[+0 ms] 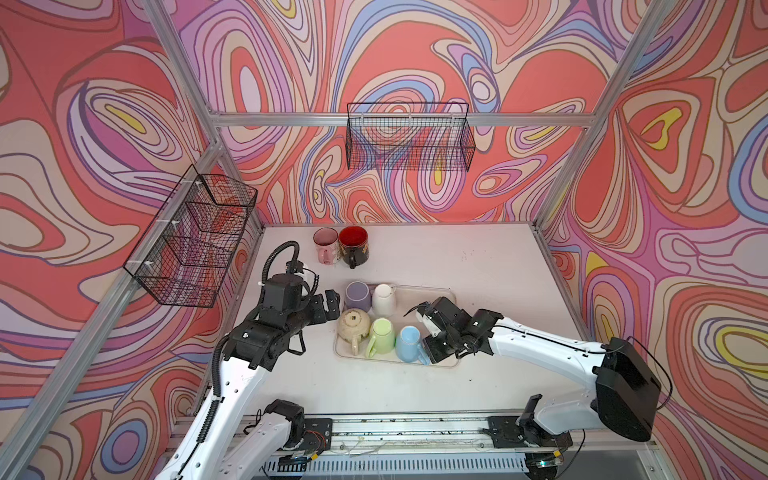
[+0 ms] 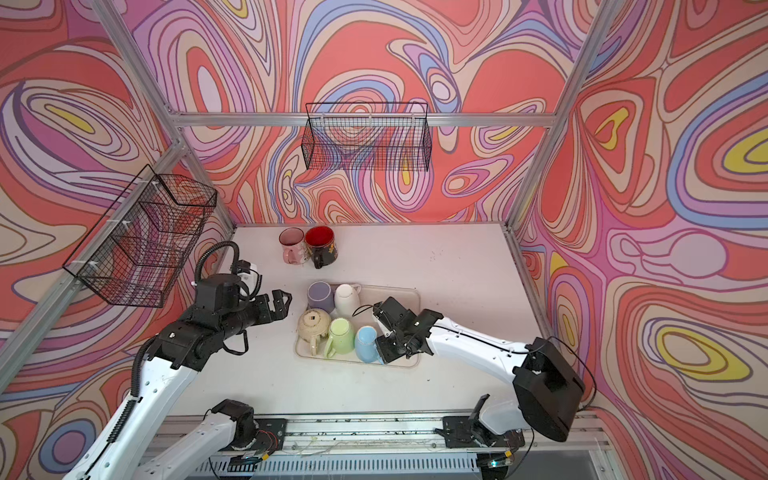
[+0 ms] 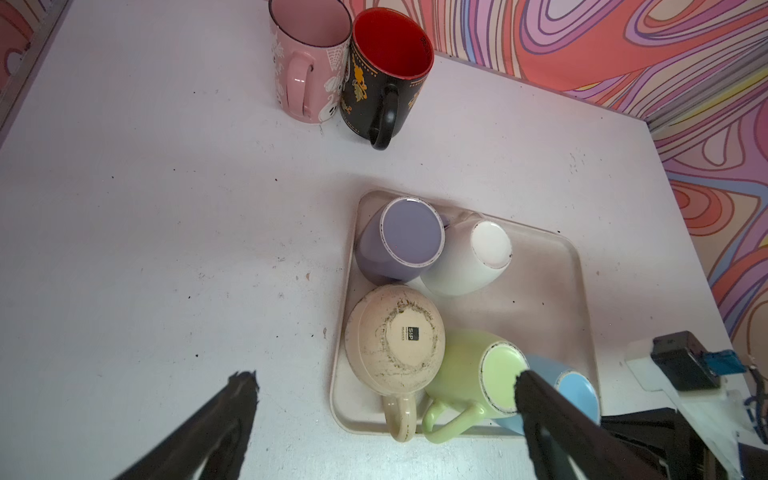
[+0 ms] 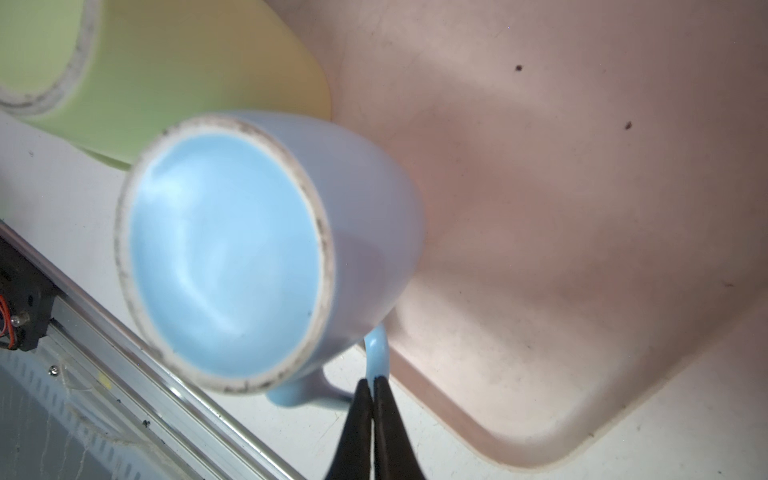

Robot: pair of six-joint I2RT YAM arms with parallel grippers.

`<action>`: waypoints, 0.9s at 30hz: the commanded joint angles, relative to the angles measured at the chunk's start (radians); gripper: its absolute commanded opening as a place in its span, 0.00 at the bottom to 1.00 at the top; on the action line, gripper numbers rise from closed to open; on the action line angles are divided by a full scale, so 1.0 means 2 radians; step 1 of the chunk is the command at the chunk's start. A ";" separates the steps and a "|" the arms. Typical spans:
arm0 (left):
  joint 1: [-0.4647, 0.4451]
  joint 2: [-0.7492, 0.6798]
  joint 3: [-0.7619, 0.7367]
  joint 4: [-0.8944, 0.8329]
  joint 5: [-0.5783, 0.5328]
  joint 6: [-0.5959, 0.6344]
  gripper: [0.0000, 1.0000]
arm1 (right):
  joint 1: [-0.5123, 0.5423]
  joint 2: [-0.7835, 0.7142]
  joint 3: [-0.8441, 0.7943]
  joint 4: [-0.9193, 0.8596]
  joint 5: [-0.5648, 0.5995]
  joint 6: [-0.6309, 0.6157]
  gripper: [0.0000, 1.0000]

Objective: Turn the mug right side up
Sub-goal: 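Lower the right gripper and grasp the light blue mug's base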

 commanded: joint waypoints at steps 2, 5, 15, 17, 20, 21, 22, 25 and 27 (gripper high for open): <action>-0.001 0.002 -0.005 -0.002 -0.004 0.003 1.00 | 0.004 -0.021 0.002 -0.019 0.023 0.008 0.05; -0.001 0.001 -0.004 -0.002 0.001 0.005 1.00 | 0.003 -0.026 0.013 -0.044 0.032 0.006 0.12; -0.001 -0.006 -0.005 0.000 0.003 0.006 1.00 | 0.032 -0.029 0.053 -0.069 0.033 0.006 0.41; -0.001 -0.005 -0.005 0.000 0.003 0.007 1.00 | 0.046 -0.015 0.062 -0.067 0.040 0.006 0.44; -0.001 -0.006 -0.006 0.001 0.007 0.007 1.00 | 0.062 0.007 0.071 -0.063 0.047 0.007 0.46; 0.000 -0.006 -0.006 0.001 0.008 0.007 1.00 | 0.066 0.013 0.074 -0.063 0.049 0.007 0.47; -0.001 -0.006 -0.006 0.001 0.009 0.007 1.00 | 0.069 0.020 0.077 -0.062 0.052 0.007 0.47; -0.001 -0.005 -0.006 0.000 0.009 0.007 1.00 | 0.075 0.035 0.081 -0.058 0.057 0.007 0.48; 0.000 -0.006 -0.006 0.000 0.009 0.007 1.00 | 0.077 0.045 0.083 -0.056 0.059 0.009 0.47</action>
